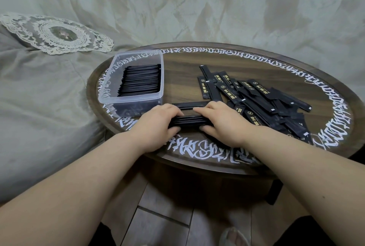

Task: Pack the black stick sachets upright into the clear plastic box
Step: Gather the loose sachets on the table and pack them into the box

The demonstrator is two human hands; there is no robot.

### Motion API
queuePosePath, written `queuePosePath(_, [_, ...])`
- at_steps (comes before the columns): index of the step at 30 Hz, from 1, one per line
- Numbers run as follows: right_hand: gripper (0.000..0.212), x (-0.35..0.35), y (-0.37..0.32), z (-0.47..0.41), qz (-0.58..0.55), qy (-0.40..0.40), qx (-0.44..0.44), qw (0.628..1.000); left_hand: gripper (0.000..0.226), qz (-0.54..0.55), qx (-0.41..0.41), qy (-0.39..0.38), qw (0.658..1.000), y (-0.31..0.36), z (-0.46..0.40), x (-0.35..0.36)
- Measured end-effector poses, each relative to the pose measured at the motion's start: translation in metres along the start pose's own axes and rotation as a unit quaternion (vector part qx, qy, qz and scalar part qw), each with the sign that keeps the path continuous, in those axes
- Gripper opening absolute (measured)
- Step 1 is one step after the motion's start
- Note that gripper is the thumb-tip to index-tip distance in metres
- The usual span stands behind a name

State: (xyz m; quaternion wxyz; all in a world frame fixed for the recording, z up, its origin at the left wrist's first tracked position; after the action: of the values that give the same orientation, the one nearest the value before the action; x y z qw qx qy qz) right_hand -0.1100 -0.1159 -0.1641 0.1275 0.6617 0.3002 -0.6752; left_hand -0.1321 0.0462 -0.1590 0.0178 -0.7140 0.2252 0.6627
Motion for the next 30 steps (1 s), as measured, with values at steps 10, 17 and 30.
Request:
queuePosePath(10, [0.058, -0.005, -0.007, 0.002, 0.008, 0.033, -0.012, 0.999, 0.03, 0.046, -0.011, -0.002, 0.999, -0.004, 0.003, -0.005])
queuePosePath(17, [0.041, -0.005, -0.009, 0.005, -0.051, 0.018, -0.026, 0.998, 0.023, 0.02, -0.009, -0.05, 0.999, -0.005, 0.003, 0.001])
queuePosePath(30, [0.065, 0.005, -0.001, 0.004, 0.055, -0.005, 0.005, 0.998, 0.064, 0.073, -0.043, -0.029, 0.996, -0.004, 0.002, 0.011])
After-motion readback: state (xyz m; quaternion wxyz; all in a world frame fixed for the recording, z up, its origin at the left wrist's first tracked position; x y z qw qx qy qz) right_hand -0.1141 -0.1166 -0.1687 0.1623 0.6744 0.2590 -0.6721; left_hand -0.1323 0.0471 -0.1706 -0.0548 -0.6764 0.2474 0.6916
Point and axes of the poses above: each hand's wrist, its own z-axis away from the middle knuckle, its own x-axis out of the palm, y = z × x, the point moved 5 cm from there along -z, towards the middle knuckle, and after that the axes turned 1 degree about -z, right-handed, at the moved point
